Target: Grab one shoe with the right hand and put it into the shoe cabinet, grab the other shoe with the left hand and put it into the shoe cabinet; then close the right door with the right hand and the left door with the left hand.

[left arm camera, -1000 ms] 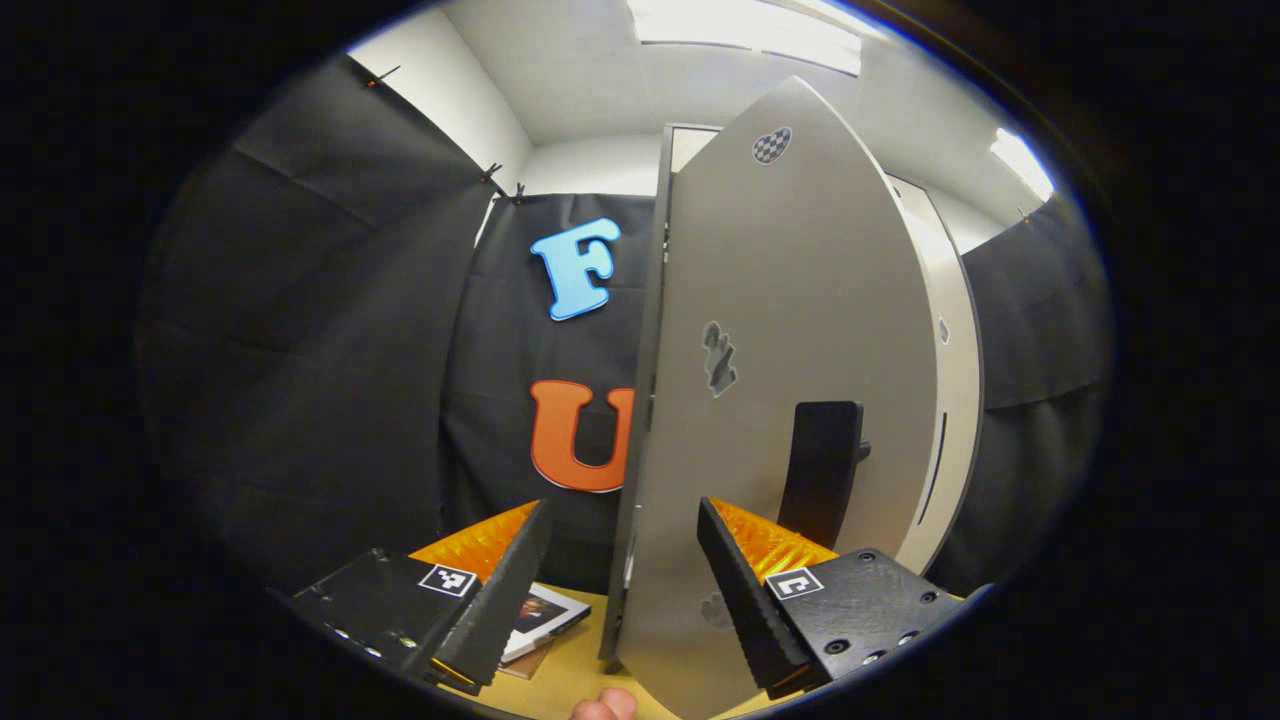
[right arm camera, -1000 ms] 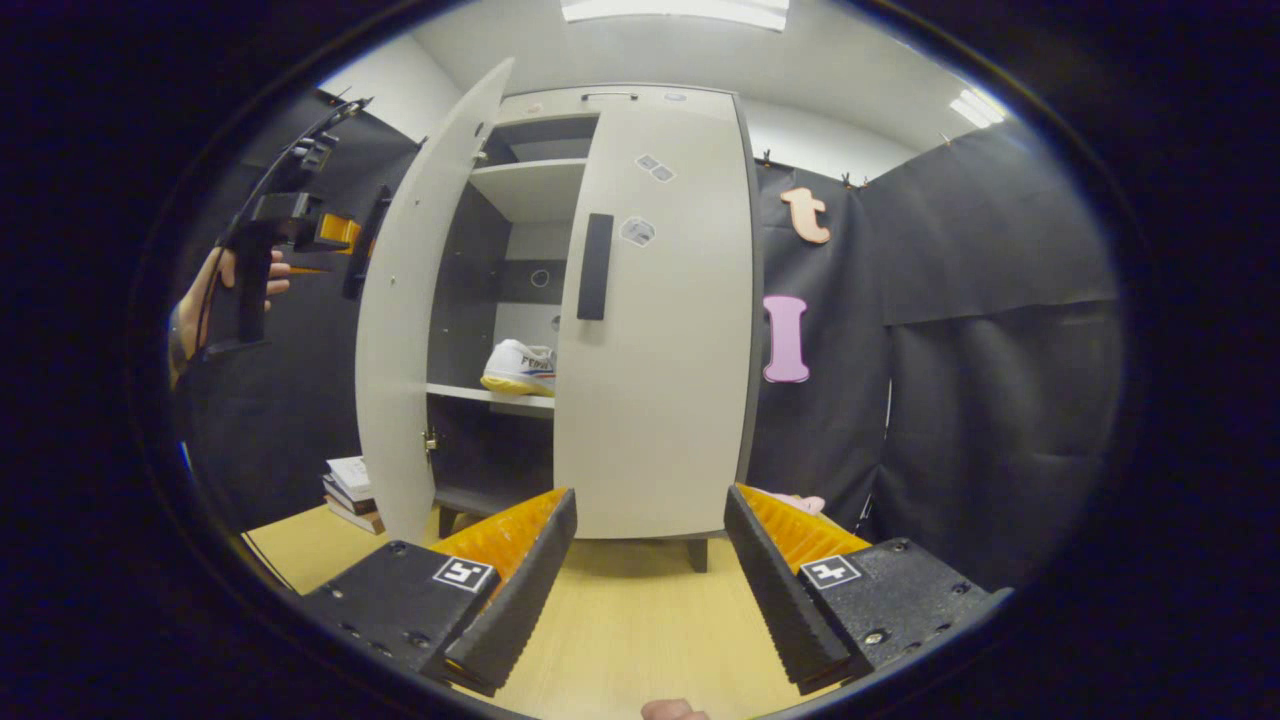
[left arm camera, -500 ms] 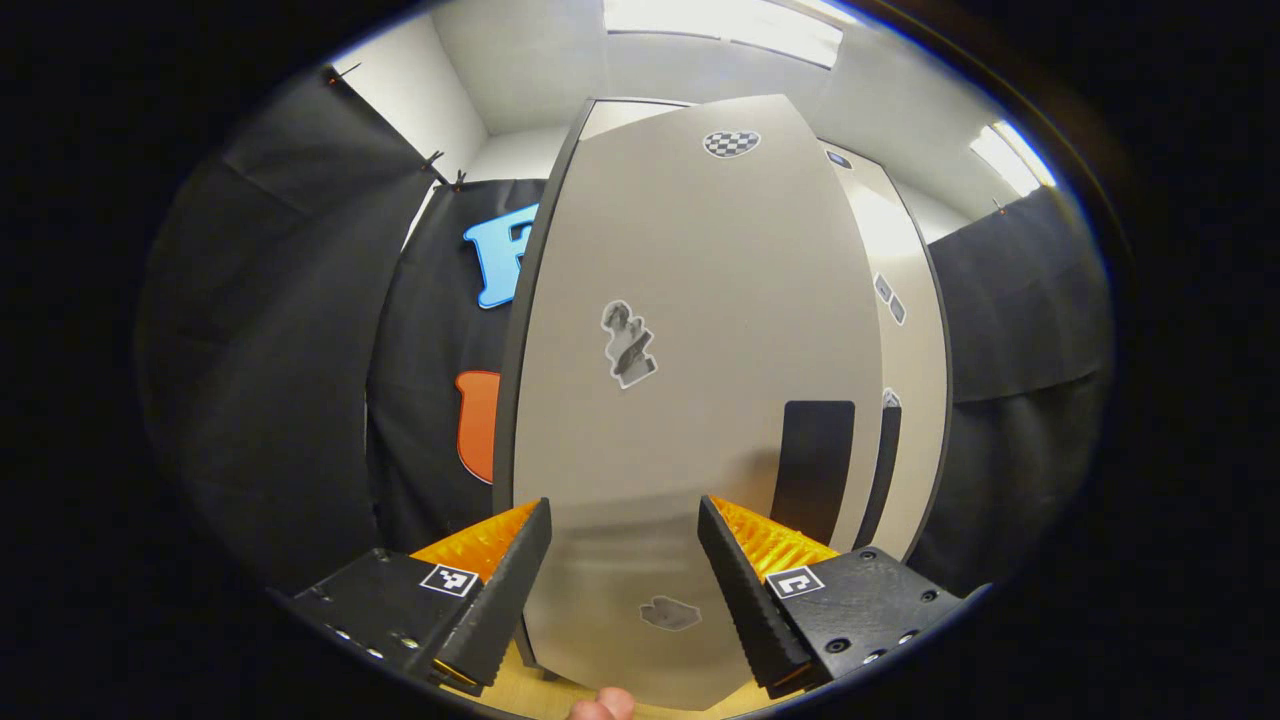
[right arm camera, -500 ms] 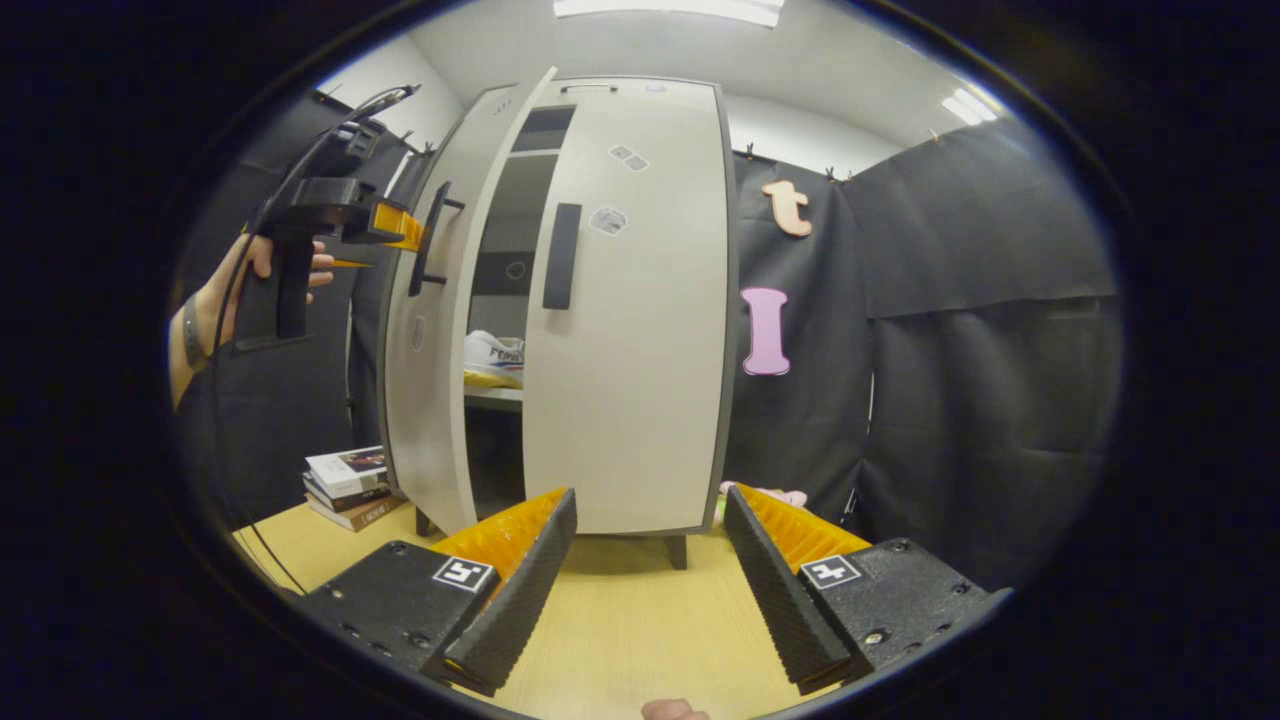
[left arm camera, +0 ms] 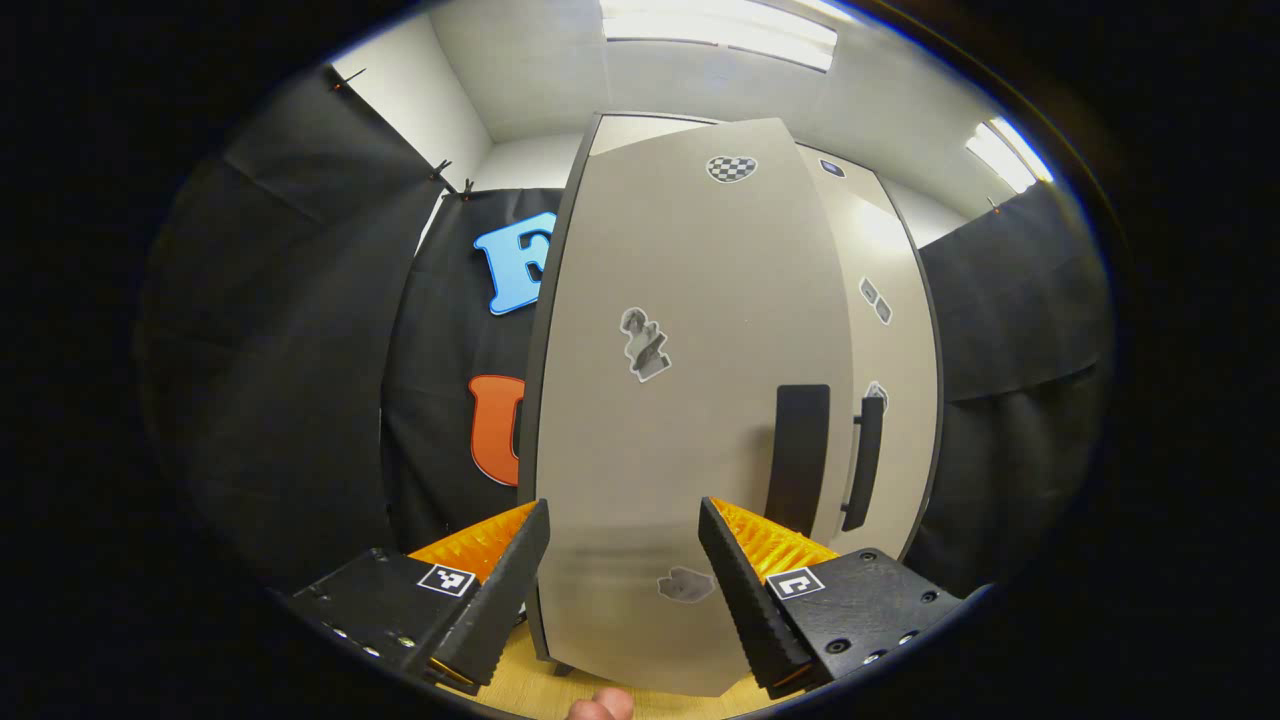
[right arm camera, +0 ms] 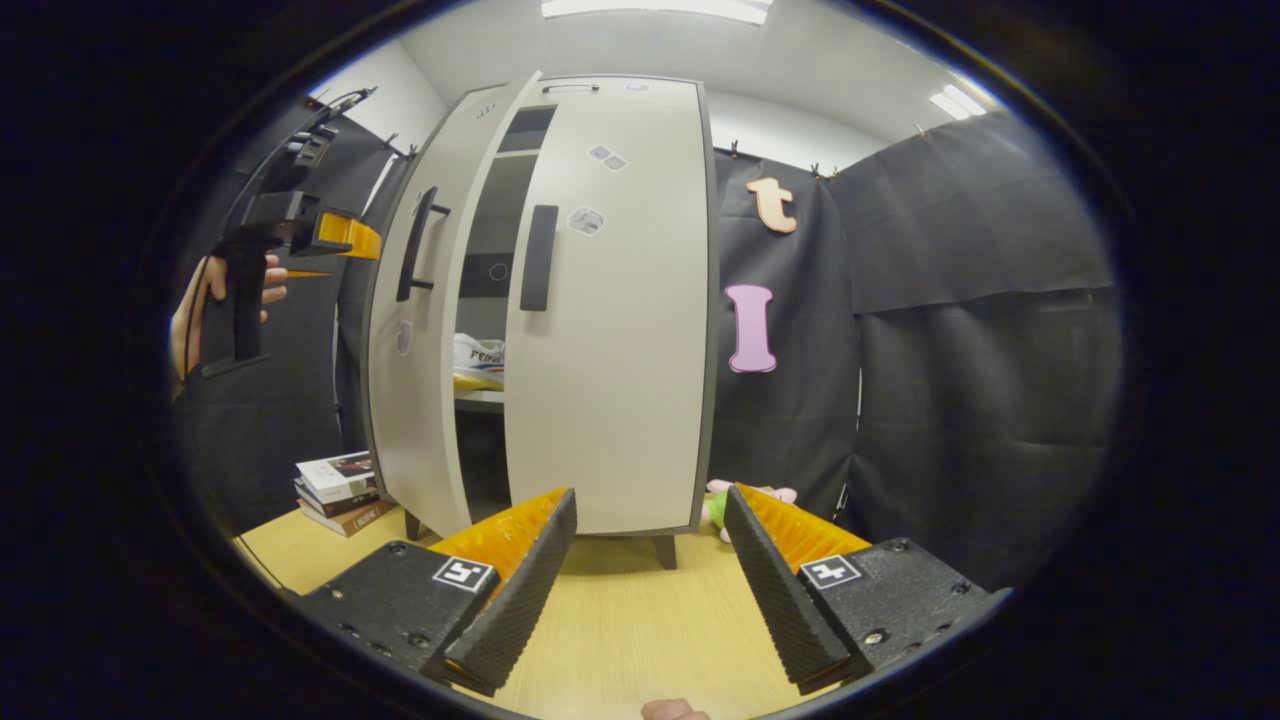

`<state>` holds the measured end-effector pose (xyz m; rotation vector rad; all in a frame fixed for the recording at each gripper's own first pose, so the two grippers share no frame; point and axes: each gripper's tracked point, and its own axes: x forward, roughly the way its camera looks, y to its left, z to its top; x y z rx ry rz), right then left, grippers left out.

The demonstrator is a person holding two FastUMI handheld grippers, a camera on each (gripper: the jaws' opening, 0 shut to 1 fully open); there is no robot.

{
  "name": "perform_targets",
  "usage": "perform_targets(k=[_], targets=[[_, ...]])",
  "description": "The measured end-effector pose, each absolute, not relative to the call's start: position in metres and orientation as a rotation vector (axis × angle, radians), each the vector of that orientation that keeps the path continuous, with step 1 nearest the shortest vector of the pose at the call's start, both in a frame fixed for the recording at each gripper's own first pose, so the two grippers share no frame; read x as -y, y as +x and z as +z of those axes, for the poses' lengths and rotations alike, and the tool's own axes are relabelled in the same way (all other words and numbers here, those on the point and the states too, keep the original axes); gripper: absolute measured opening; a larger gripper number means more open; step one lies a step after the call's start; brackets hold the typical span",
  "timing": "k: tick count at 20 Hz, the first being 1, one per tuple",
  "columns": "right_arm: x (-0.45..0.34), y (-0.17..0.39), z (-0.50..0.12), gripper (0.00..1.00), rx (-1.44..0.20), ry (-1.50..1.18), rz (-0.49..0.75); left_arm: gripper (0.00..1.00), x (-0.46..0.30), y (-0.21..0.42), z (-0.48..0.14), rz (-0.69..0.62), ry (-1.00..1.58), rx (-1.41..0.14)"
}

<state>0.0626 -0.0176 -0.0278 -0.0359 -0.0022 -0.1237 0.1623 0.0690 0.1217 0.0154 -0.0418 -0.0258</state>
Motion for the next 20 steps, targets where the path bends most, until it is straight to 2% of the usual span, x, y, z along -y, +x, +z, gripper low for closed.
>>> perform_targets(k=[8, 10, 11, 14, 15, 16, 20], targets=[[0.007, 0.052, -0.028, 0.96, 0.010, -0.055, -0.096, 0.90, -0.026, 0.104, 0.089, -0.108, 0.036, 0.001], [0.004, 0.049, -0.031, 0.92, -0.001, -0.040, -0.084, 0.90, -0.012, 0.087, 0.075, -0.139, 0.022, -0.008], [0.003, 0.048, -0.032, 0.97, -0.006, -0.037, -0.078, 0.90, -0.007, 0.078, 0.068, -0.145, 0.022, -0.012], [0.005, 0.043, -0.033, 0.97, -0.009, -0.039, -0.078, 0.90, 0.005, 0.060, 0.043, -0.148, 0.042, -0.032], [0.006, 0.042, -0.035, 0.93, -0.011, -0.037, -0.079, 0.90, 0.008, 0.052, 0.037, -0.141, 0.052, -0.032], [0.007, 0.040, -0.037, 0.97, -0.012, -0.034, -0.081, 0.90, 0.011, 0.045, 0.030, -0.134, 0.061, -0.034], [0.012, 0.037, -0.038, 0.97, -0.016, -0.024, -0.084, 0.90, 0.026, 0.022, -0.006, -0.135, 0.047, -0.063]])
